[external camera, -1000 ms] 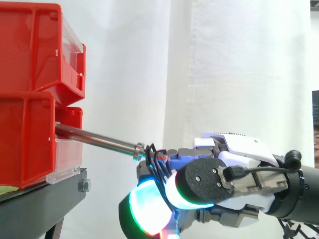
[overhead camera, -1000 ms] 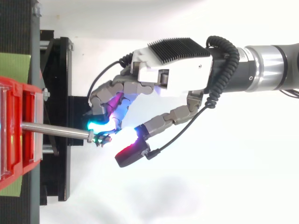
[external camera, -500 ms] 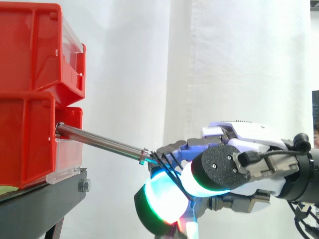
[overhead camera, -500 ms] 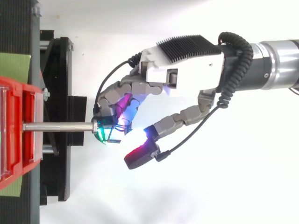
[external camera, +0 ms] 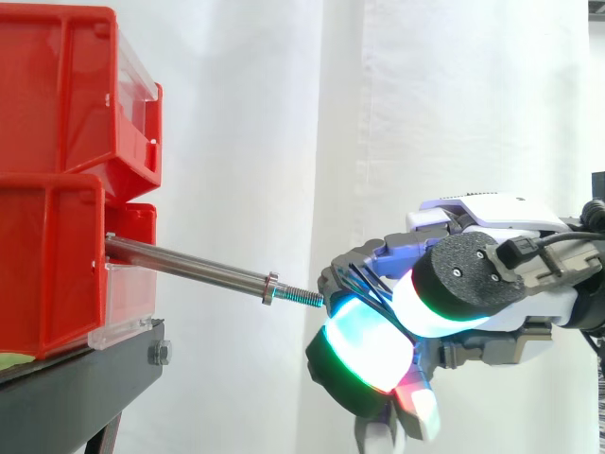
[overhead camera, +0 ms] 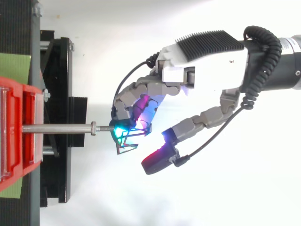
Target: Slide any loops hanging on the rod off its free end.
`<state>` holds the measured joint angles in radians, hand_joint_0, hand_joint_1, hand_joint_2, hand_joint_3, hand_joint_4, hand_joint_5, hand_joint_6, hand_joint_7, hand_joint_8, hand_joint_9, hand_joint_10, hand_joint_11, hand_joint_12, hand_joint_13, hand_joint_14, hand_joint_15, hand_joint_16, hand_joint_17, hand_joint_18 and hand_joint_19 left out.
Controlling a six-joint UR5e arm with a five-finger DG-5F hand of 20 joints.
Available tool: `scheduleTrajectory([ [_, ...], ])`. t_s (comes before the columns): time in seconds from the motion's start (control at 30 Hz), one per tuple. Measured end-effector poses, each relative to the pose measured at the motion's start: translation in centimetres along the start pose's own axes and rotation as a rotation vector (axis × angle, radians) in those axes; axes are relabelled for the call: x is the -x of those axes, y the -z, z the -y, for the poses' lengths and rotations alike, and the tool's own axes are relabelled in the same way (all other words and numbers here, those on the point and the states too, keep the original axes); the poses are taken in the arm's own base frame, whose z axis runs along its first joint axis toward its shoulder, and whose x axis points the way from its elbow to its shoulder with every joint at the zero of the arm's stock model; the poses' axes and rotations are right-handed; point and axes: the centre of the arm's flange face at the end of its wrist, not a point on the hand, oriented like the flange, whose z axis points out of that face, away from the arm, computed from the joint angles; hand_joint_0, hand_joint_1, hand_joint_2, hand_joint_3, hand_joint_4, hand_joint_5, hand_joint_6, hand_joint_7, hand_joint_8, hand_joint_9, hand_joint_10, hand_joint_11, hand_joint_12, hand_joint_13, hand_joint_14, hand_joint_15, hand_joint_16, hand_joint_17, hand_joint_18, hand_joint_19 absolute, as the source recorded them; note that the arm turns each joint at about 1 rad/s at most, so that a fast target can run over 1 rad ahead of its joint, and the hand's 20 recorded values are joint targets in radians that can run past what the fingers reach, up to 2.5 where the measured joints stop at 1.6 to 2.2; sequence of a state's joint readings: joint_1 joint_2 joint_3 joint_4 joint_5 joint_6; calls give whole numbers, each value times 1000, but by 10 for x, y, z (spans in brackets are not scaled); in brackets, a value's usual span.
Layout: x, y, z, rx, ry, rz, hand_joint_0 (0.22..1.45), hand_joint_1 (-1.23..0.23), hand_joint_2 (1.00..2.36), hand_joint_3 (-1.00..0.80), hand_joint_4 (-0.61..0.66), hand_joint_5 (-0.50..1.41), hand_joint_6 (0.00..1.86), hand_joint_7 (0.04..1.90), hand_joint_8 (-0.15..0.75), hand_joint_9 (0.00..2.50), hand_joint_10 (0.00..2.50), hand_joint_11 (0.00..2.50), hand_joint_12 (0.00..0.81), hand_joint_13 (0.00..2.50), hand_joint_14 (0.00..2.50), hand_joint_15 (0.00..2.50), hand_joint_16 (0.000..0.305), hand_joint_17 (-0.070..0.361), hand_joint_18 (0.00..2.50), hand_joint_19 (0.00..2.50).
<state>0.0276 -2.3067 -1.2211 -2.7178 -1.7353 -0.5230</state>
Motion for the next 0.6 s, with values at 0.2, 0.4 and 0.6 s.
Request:
scheduleTrajectory([
  [0.2, 1, 7, -3, -57, -21, -9, 633, -797, 1020, -195, 119, -153, 908, 1182, 336, 972, 14, 476, 370, 898, 12, 322, 47, 106, 810, 442],
  [0.4, 2, 9, -5, -77, -36, -5, 641, -819, 1017, -244, 128, -157, 907, 1157, 335, 967, 14, 480, 368, 896, 14, 325, 47, 107, 812, 441],
  [0.6, 1, 9, -7, -93, -60, 6, 649, -826, 1015, -294, 125, -159, 903, 1135, 332, 961, 14, 474, 368, 896, 14, 323, 47, 107, 815, 440],
])
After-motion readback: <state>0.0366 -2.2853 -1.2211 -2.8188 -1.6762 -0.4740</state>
